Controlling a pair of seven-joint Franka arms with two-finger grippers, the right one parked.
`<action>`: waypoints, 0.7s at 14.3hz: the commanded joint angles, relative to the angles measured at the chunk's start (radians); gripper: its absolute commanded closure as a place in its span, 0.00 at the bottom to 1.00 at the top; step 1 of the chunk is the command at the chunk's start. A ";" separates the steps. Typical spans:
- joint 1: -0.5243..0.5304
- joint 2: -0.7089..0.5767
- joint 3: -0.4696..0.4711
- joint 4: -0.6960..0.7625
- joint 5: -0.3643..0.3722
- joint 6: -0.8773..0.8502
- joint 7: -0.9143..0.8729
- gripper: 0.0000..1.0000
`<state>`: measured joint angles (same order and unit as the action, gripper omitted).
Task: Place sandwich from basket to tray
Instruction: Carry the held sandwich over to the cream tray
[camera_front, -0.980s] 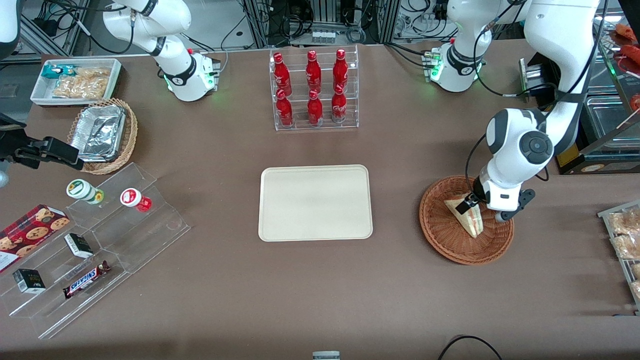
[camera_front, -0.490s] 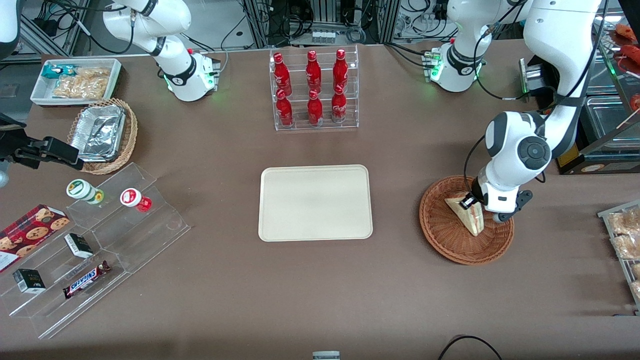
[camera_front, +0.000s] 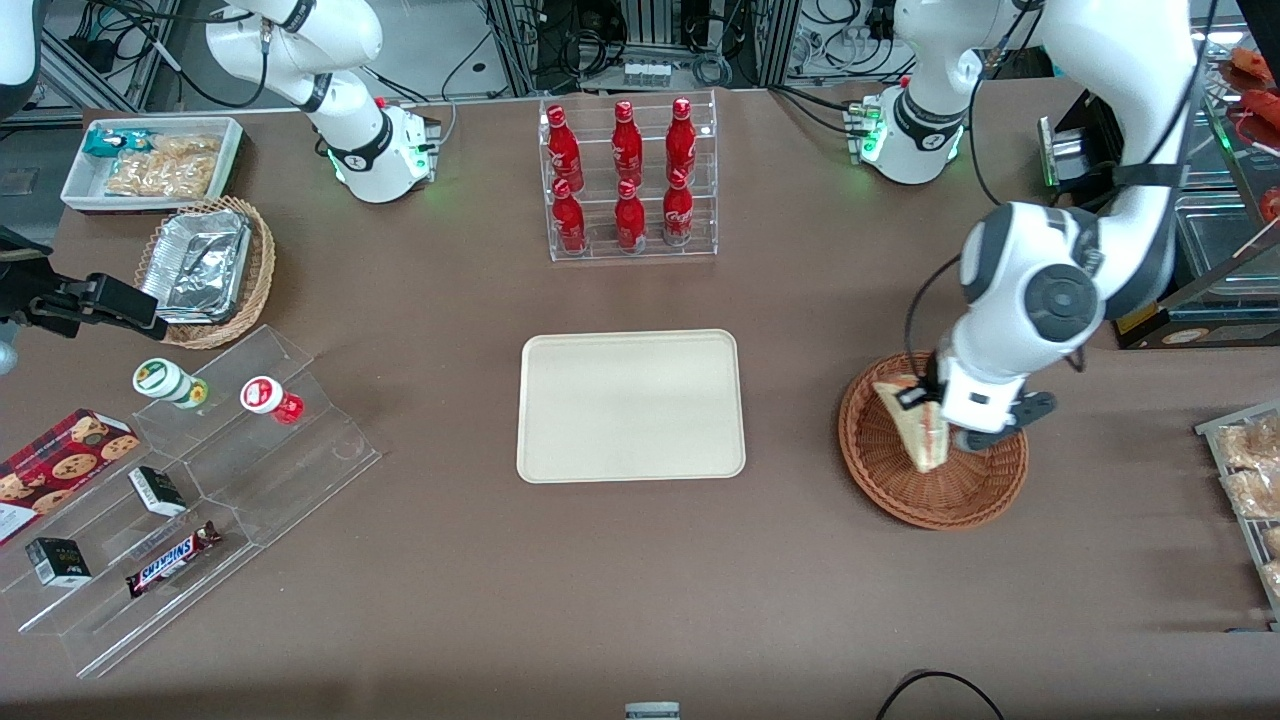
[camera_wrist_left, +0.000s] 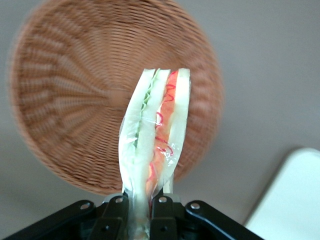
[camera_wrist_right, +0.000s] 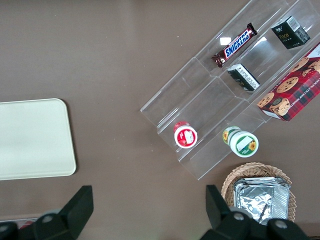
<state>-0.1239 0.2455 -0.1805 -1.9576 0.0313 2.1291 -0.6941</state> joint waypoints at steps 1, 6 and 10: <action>-0.081 0.090 0.006 0.129 -0.001 -0.072 0.025 0.86; -0.247 0.202 0.006 0.264 -0.011 -0.083 0.012 0.87; -0.379 0.293 0.006 0.371 -0.008 -0.081 -0.103 0.87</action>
<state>-0.4425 0.4764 -0.1866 -1.6819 0.0304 2.0827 -0.7496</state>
